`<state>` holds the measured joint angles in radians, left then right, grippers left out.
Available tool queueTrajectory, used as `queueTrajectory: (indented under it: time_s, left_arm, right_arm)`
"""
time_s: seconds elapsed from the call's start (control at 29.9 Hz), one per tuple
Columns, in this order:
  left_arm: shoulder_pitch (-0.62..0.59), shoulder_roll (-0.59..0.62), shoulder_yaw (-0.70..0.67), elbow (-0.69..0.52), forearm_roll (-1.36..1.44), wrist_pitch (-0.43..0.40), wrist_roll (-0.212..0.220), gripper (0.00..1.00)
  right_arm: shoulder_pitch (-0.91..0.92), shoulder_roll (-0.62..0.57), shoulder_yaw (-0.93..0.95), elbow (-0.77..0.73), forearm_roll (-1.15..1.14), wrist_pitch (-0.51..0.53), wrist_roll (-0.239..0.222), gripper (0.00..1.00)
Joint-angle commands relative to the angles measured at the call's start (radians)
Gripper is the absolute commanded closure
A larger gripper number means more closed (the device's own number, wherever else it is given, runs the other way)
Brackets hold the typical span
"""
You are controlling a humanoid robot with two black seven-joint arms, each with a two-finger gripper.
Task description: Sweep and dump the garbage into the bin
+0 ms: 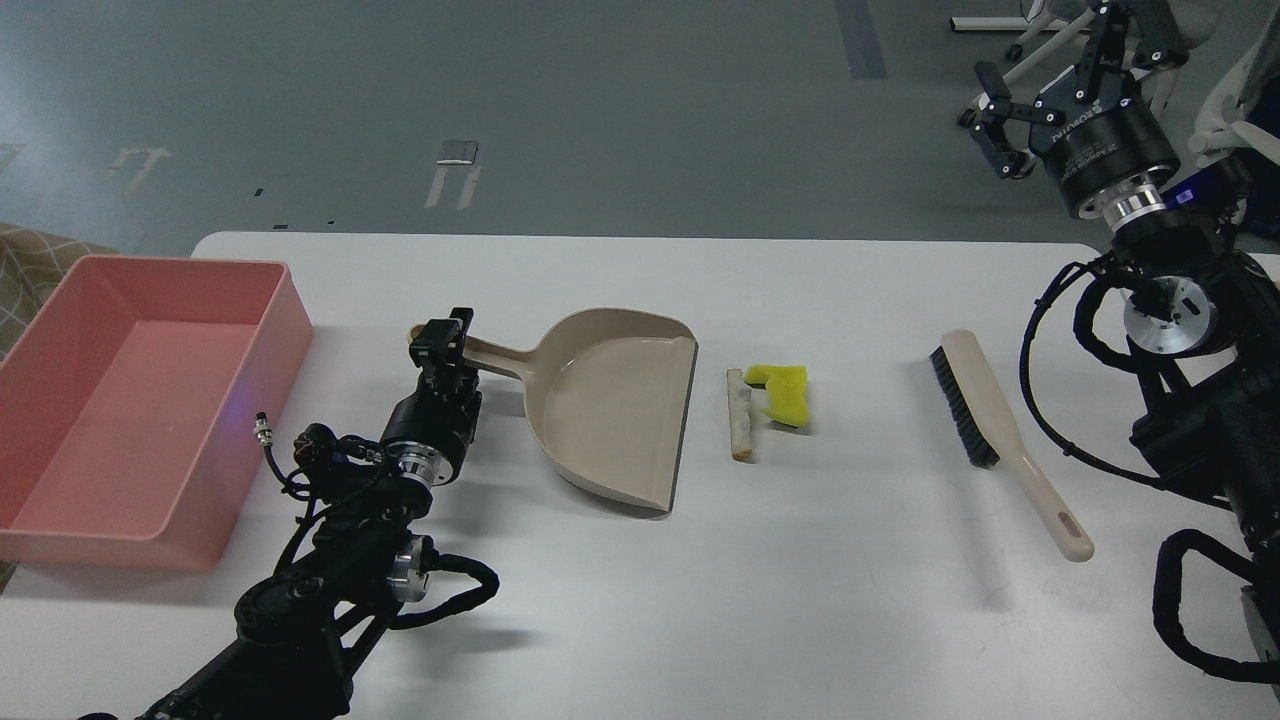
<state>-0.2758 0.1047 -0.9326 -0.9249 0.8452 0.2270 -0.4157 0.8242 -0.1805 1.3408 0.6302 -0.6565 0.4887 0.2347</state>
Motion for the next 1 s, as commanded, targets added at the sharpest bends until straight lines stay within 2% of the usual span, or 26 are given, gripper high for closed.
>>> queueTrajectory:
  time_s: [0.0, 0.13, 0.5, 0.97]
  left_arm:
    - [0.000, -0.004, 0.000, 0.001, 0.000, 0.000, 0.000, 0.48]
    - [-0.005, -0.002, 0.023, 0.001, -0.001, 0.000, 0.000, 0.51]
    - [-0.010, -0.002, 0.024, 0.012, -0.003, -0.001, 0.000, 0.51]
    - [-0.010, -0.002, 0.026, 0.012, -0.001, 0.000, 0.002, 0.62]
  right_arm:
    - [0.000, -0.001, 0.000, 0.000, 0.000, 0.000, 0.000, 0.00]
    - [0.000, -0.001, 0.000, -0.001, 0.000, 0.000, 0.000, 0.00]
    - [-0.002, -0.001, 0.000, 0.000, 0.000, 0.000, 0.000, 0.00]
    - [-0.003, -0.001, 0.000, 0.000, 0.000, 0.000, 0.000, 0.00]
